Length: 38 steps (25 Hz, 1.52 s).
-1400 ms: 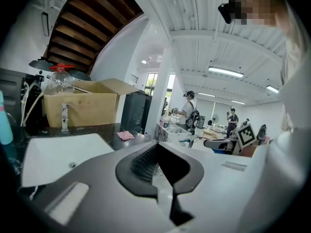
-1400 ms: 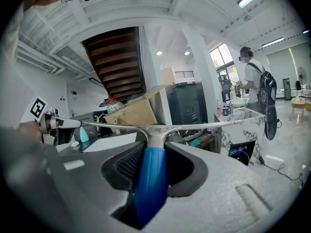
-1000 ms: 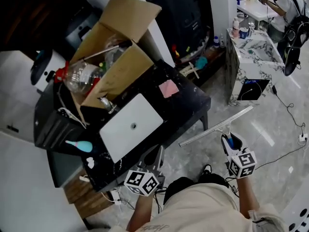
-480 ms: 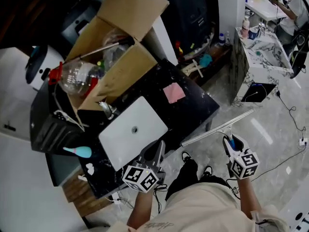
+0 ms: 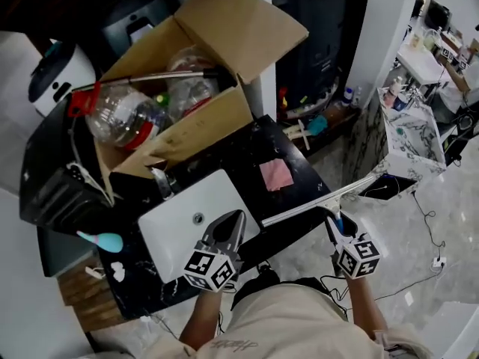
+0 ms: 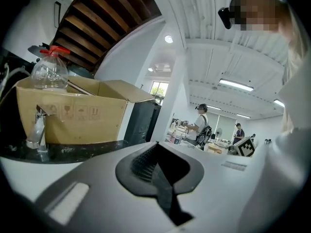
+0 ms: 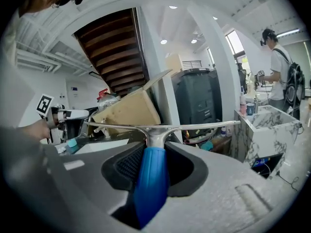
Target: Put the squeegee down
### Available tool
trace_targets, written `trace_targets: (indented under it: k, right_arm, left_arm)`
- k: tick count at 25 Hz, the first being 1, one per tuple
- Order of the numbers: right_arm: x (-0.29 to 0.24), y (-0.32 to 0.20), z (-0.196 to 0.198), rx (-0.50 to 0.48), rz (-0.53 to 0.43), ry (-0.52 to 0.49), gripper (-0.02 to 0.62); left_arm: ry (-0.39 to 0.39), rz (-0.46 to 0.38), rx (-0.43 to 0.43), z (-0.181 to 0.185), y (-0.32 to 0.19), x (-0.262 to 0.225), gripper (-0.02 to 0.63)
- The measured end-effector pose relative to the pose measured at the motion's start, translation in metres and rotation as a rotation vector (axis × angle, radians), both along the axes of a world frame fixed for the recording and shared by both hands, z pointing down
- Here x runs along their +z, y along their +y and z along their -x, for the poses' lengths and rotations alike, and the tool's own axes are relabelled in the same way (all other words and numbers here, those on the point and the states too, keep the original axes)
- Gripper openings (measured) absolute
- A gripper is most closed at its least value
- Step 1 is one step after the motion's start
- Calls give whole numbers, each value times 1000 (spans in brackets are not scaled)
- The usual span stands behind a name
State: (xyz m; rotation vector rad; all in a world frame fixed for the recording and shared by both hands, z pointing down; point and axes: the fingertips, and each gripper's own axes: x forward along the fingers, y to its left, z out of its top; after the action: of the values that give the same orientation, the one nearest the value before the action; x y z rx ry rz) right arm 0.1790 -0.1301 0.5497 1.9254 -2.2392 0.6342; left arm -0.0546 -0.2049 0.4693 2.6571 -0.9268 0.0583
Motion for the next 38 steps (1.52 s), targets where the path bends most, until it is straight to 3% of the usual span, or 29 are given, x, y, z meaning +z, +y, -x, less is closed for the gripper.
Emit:
trace_targets:
  k: [7, 12, 22, 31, 38]
  right_arm:
    - [9, -57, 33, -120, 31, 93, 123]
    - [18, -90, 46, -238, 59, 135, 123]
    - [61, -163, 57, -381, 165, 159, 123]
    - [94, -207, 57, -420, 253, 198, 124]
    - [109, -214, 65, -418, 312, 227, 124]
  left_arm:
    - [15, 12, -36, 15, -34, 3, 14]
    - [-9, 25, -123, 28, -45, 2, 14]
    - [-77, 39, -268, 29, -61, -3, 14]
    - [-100, 104, -348, 32, -70, 11, 14]
    - [-99, 113, -335, 28, -77, 14, 14]
